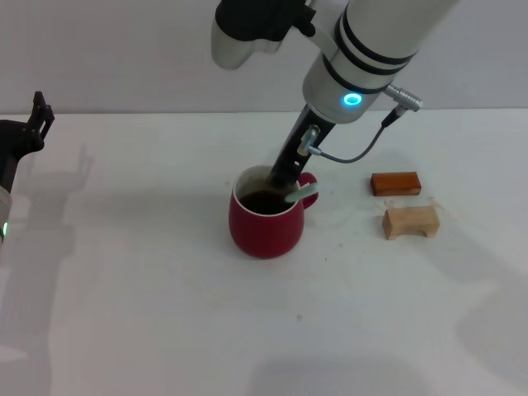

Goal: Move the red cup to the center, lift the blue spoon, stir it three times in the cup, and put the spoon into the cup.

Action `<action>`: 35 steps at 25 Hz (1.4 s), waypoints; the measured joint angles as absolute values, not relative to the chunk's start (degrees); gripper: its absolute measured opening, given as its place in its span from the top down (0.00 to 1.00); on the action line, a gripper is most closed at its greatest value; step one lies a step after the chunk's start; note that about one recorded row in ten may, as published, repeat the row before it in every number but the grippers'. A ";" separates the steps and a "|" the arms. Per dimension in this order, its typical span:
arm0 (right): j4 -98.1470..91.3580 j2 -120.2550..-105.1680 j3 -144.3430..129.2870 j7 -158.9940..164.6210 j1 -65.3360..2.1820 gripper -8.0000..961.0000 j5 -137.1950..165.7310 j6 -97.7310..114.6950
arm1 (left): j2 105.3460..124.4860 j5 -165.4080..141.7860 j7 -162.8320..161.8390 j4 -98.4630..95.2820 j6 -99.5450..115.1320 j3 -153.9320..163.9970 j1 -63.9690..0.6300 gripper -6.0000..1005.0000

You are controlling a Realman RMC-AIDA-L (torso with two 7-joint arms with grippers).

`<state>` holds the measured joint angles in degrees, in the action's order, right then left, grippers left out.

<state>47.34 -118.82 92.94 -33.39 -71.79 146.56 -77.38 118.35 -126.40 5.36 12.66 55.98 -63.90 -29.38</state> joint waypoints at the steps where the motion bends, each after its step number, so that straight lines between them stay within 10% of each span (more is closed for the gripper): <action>1: 47.58 -118.83 92.90 -33.39 -71.69 0.68 146.56 -76.78 | 118.37 -126.41 5.36 12.66 55.98 -63.89 -29.39 0.15; 12: 53.10 -118.79 86.70 -34.24 -65.79 0.55 146.62 -64.70 | 118.39 -126.23 5.36 13.14 55.79 -63.90 -29.39 0.15; 35: 63.19 -119.82 74.65 -27.88 -15.53 0.56 157.70 26.00 | 118.51 -126.47 5.18 13.37 55.44 -63.40 -29.47 0.15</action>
